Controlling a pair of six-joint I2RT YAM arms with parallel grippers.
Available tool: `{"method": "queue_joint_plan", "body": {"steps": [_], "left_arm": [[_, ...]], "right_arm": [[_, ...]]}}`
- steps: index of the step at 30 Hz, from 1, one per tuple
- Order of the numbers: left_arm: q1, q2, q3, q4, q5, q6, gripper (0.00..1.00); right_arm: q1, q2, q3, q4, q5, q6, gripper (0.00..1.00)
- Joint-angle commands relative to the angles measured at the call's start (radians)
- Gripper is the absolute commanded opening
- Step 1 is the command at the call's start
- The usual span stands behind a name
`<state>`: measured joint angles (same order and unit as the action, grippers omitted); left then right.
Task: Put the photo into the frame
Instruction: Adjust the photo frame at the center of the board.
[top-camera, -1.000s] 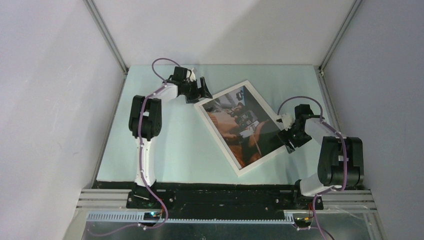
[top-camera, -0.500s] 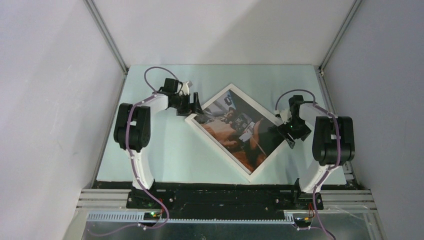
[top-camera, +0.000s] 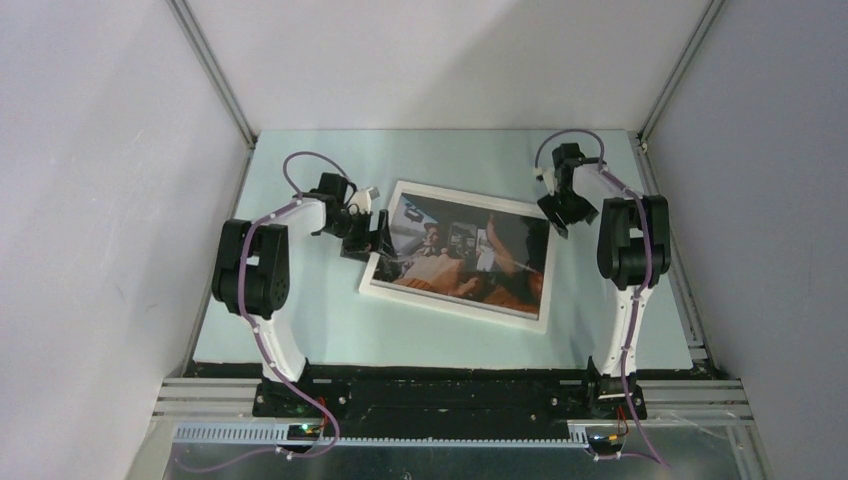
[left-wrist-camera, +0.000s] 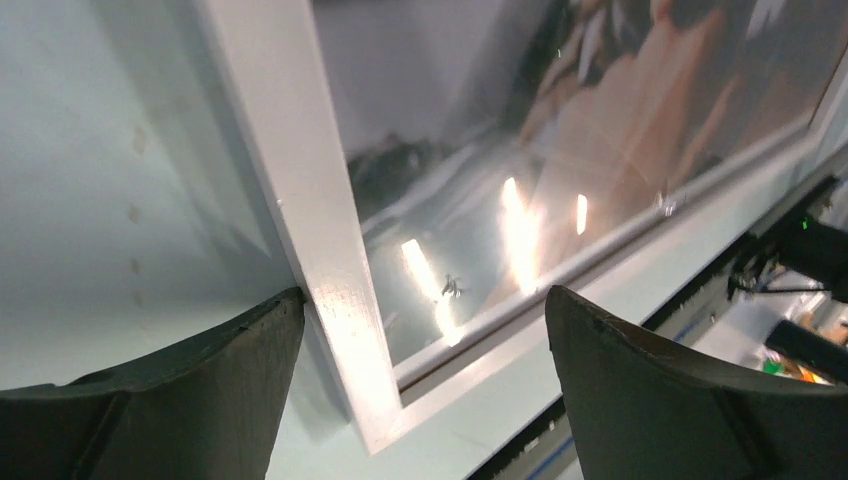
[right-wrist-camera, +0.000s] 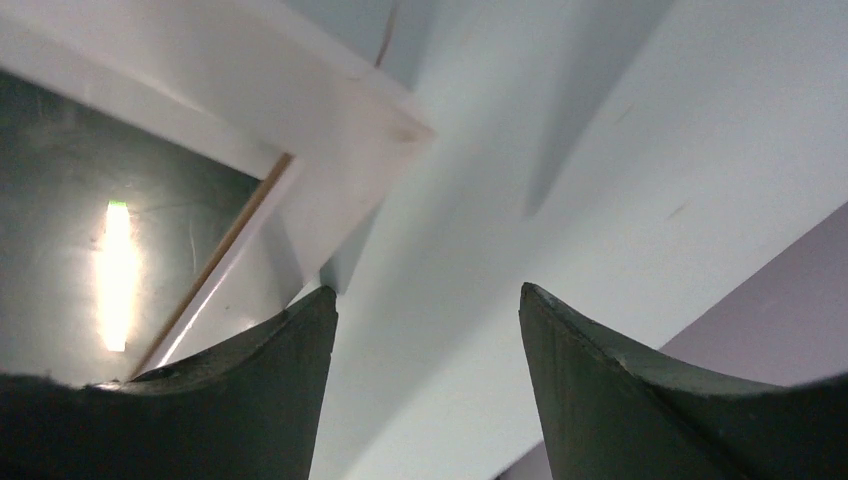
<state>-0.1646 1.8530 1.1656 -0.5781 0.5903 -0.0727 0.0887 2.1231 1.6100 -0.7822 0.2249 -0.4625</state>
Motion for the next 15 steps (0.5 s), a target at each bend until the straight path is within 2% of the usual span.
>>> {"method": "queue_joint_plan", "body": {"steps": [1, 8, 15], "left_arm": [[-0.011, -0.031, -0.058, -0.153, 0.05, 0.068, 0.95], [-0.01, -0.051, -0.077, -0.167, 0.072, 0.108, 0.96], [0.012, -0.064, -0.05, -0.162, -0.03, 0.084, 0.96]], "right_arm": [[0.05, 0.097, 0.149, 0.127, -0.147, 0.116, 0.73], [0.092, 0.149, 0.241, 0.104, -0.188, 0.121, 0.73], [0.079, 0.098, 0.191, 0.113, -0.148, 0.133, 0.73]]}}
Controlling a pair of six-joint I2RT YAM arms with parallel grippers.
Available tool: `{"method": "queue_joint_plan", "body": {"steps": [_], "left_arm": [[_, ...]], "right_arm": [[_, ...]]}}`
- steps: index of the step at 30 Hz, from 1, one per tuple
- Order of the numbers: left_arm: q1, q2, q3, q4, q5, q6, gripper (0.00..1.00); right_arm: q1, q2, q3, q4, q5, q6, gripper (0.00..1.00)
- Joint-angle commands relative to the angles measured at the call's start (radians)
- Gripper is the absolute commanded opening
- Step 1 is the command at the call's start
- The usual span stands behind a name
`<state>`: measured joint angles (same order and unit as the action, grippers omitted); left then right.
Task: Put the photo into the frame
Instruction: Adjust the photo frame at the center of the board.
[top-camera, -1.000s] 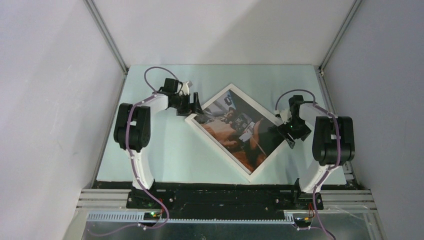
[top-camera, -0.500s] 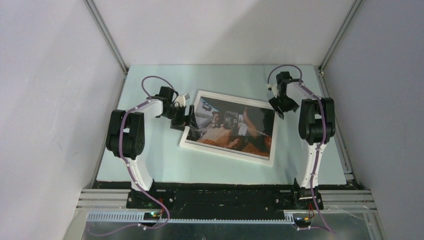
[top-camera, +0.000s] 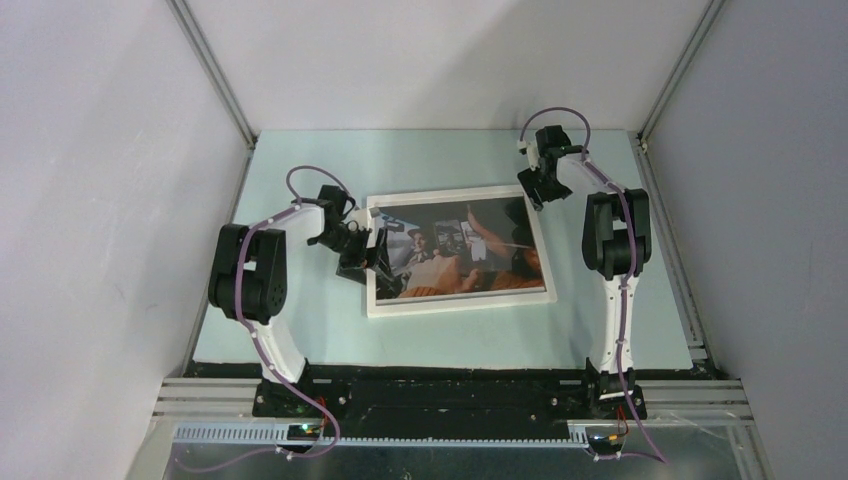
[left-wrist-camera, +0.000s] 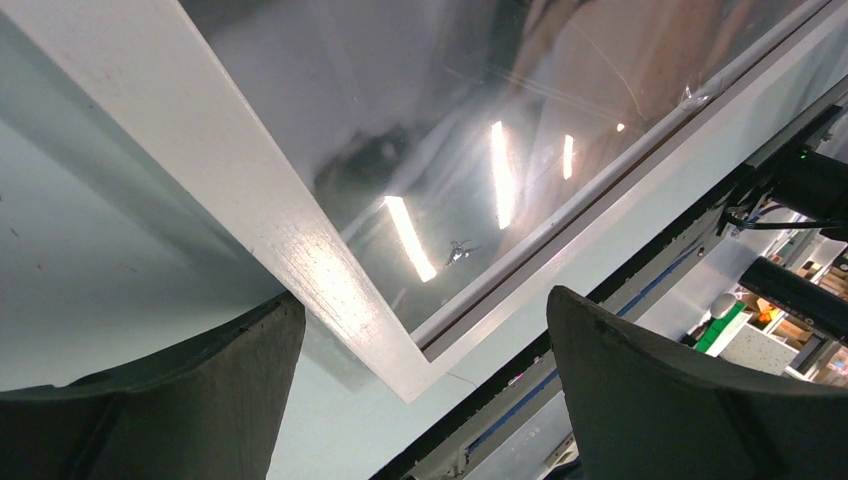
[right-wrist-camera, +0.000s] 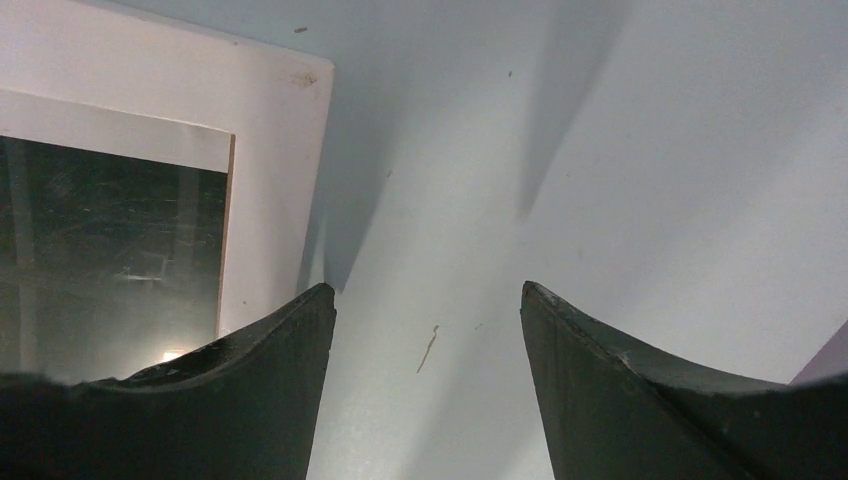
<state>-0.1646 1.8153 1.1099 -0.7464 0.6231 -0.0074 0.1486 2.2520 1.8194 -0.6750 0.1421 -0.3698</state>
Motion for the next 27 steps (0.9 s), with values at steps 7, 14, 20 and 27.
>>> {"method": "queue_joint_plan", "body": {"steps": [7, 14, 20, 27], "left_arm": [[0.055, -0.075, 0.051, 0.068, -0.225, 0.002, 0.97], [0.078, -0.251, 0.016, 0.193, -0.458, -0.021, 1.0], [0.115, -0.434, -0.038, 0.276, -0.555, -0.027, 1.0], [0.147, -0.65, -0.095, 0.32, -0.563, -0.024, 1.0]], "right_arm": [[-0.066, -0.215, -0.191, 0.064, -0.076, 0.078, 0.75], [-0.155, -0.498, -0.376, 0.144, -0.129, 0.116, 0.81], [-0.215, -0.755, -0.55, 0.21, -0.186, 0.132, 0.98], [-0.222, -1.032, -0.687, 0.216, -0.192, 0.153, 0.99]]}}
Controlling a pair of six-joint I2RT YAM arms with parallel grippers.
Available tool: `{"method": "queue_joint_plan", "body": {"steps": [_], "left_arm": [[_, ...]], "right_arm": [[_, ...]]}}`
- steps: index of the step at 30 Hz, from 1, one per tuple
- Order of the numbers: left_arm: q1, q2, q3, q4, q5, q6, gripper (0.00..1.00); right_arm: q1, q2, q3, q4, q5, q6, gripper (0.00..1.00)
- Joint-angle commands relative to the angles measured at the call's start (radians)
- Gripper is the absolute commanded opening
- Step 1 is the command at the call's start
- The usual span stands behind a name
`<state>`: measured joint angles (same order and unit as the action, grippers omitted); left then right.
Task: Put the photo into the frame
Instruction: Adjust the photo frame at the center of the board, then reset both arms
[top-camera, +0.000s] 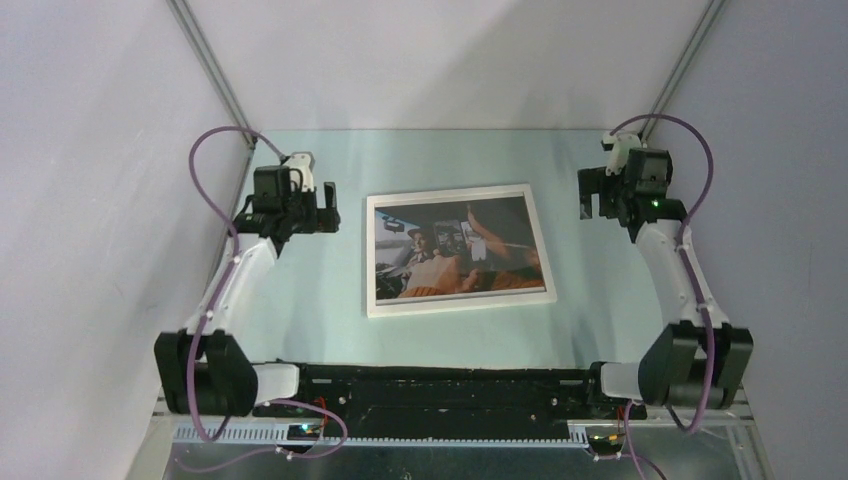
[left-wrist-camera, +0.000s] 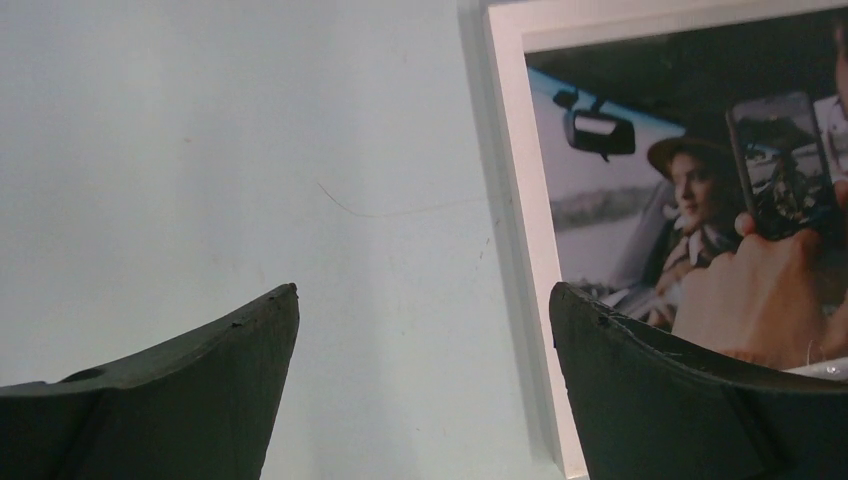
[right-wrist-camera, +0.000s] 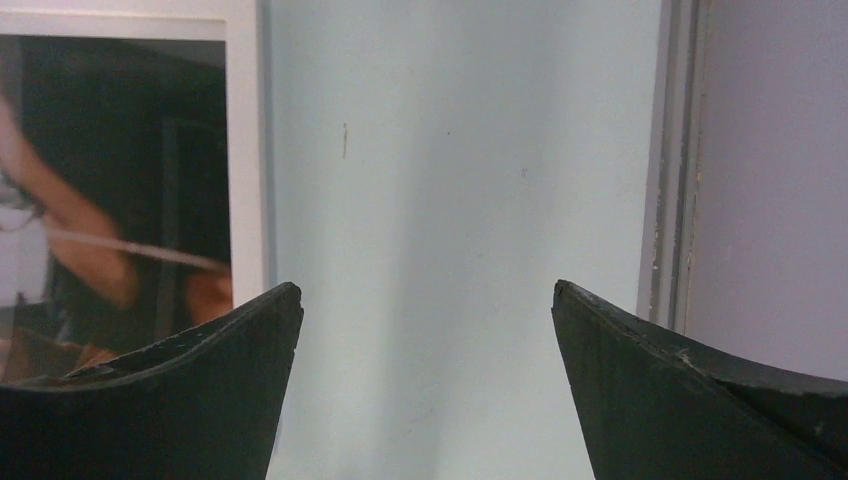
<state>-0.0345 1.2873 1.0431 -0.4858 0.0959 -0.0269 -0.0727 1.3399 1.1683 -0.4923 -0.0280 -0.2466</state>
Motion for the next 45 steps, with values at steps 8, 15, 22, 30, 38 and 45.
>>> {"method": "queue_joint_plan", "body": {"steps": [8, 15, 22, 30, 38, 45], "left_arm": [[0.031, -0.337, -0.077, 0.074, -0.067, 0.025, 1.0], [0.031, -0.516, -0.139, 0.069, -0.092, 0.069, 1.0], [0.031, -0.651, -0.18, 0.056, -0.134, 0.1, 1.0], [0.031, -0.803, -0.229, 0.045, -0.141, 0.084, 1.0], [0.031, -0.879, -0.359, 0.068, -0.065, 0.104, 1.0], [0.031, -0.867, -0.418, 0.106, -0.051, 0.124, 1.0]], "right_arm": [[-0.001, -0.388, -0.122, -0.02, -0.05, 0.057, 1.0], [-0.002, -0.561, -0.236, -0.012, -0.128, 0.037, 0.99], [-0.002, -0.573, -0.274, -0.071, -0.156, 0.064, 0.99], [-0.008, -0.697, -0.386, -0.011, -0.157, 0.078, 0.99], [-0.055, -0.751, -0.402, -0.056, -0.191, 0.067, 0.99], [-0.058, -0.766, -0.402, -0.068, -0.19, 0.037, 0.99]]}}
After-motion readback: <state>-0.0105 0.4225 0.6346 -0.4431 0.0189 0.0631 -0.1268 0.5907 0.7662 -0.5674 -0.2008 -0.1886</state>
